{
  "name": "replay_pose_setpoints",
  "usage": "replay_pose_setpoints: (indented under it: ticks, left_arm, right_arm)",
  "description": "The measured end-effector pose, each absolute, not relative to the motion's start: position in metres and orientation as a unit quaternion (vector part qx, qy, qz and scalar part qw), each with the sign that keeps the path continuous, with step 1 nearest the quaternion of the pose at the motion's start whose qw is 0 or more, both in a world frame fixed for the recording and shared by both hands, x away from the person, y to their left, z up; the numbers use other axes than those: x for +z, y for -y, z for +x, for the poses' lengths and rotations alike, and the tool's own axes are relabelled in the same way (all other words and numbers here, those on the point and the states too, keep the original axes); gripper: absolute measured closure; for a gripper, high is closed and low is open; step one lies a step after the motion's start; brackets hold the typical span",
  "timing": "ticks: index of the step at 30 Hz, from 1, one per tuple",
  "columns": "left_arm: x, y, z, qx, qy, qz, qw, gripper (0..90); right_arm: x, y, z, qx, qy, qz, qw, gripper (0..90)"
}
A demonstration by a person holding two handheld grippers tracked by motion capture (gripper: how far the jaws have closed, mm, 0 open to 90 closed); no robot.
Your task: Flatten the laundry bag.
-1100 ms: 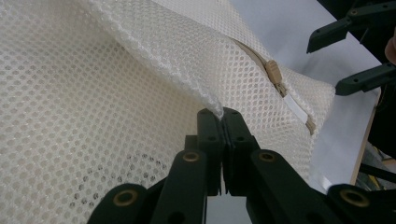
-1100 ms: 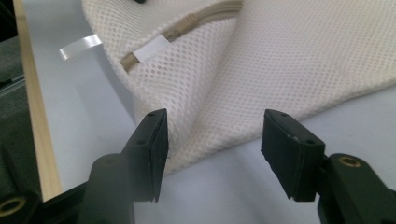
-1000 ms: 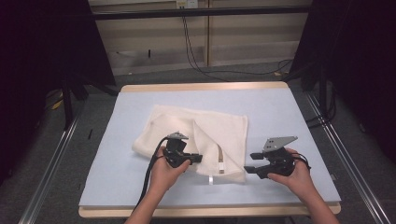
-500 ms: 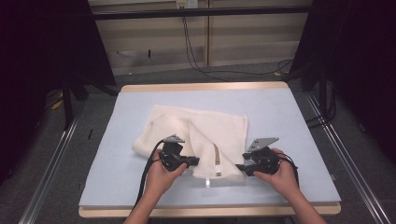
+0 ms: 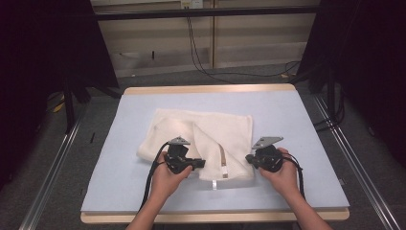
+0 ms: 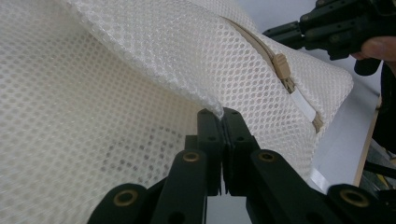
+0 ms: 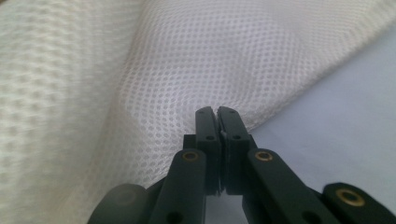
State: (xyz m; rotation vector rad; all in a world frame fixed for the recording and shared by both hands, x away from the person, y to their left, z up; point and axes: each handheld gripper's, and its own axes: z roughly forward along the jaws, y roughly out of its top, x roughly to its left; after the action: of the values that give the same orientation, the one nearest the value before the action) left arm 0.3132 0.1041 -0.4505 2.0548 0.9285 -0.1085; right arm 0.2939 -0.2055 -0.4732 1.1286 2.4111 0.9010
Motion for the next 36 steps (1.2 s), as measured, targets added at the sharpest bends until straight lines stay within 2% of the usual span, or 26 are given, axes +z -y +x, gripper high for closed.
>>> replay_pose_setpoints:
  ticks: [10, 16, 19, 21, 22, 29, 30, 34, 36]
  left_arm:
    - [-0.455, -0.095, 0.310, -0.055, -0.364, 0.825, 0.428, 87.7]
    - [-0.459, -0.087, 0.302, -0.054, -0.355, 0.835, 0.417, 87.6]
    - [-0.461, -0.087, 0.302, -0.053, -0.357, 0.836, 0.414, 87.5]
    - [-0.461, -0.087, 0.302, -0.052, -0.358, 0.835, 0.415, 87.4]
    - [-0.461, -0.086, 0.301, -0.054, -0.359, 0.834, 0.417, 87.4]
    - [-0.463, -0.085, 0.301, -0.053, -0.355, 0.836, 0.415, 87.1]
    - [-0.463, -0.084, 0.301, -0.052, -0.357, 0.835, 0.415, 87.1]
    - [-0.463, -0.086, 0.299, -0.051, -0.358, 0.833, 0.418, 86.4]
    - [-0.463, -0.087, 0.299, -0.050, -0.360, 0.833, 0.417, 85.6]
  right_arm:
    - [-0.471, 0.245, 0.306, 0.326, -0.796, 0.474, 0.190, 88.6]
    - [-0.472, 0.249, 0.304, 0.324, -0.807, 0.461, 0.178, 84.9]
    - [-0.466, 0.248, 0.299, 0.339, -0.793, 0.472, 0.182, 73.1]
    - [-0.461, 0.247, 0.297, 0.355, -0.783, 0.477, 0.183, 62.9]
    - [-0.456, 0.245, 0.294, 0.383, -0.770, 0.480, 0.173, 55.1]
    - [-0.446, 0.219, 0.284, 0.439, -0.774, 0.441, 0.118, 47.7]
    - [-0.444, 0.207, 0.281, 0.447, -0.783, 0.422, 0.098, 44.8]
    - [-0.454, 0.193, 0.283, 0.416, -0.805, 0.412, 0.096, 42.2]
    - [-0.458, 0.192, 0.284, 0.412, -0.807, 0.415, 0.088, 44.5]
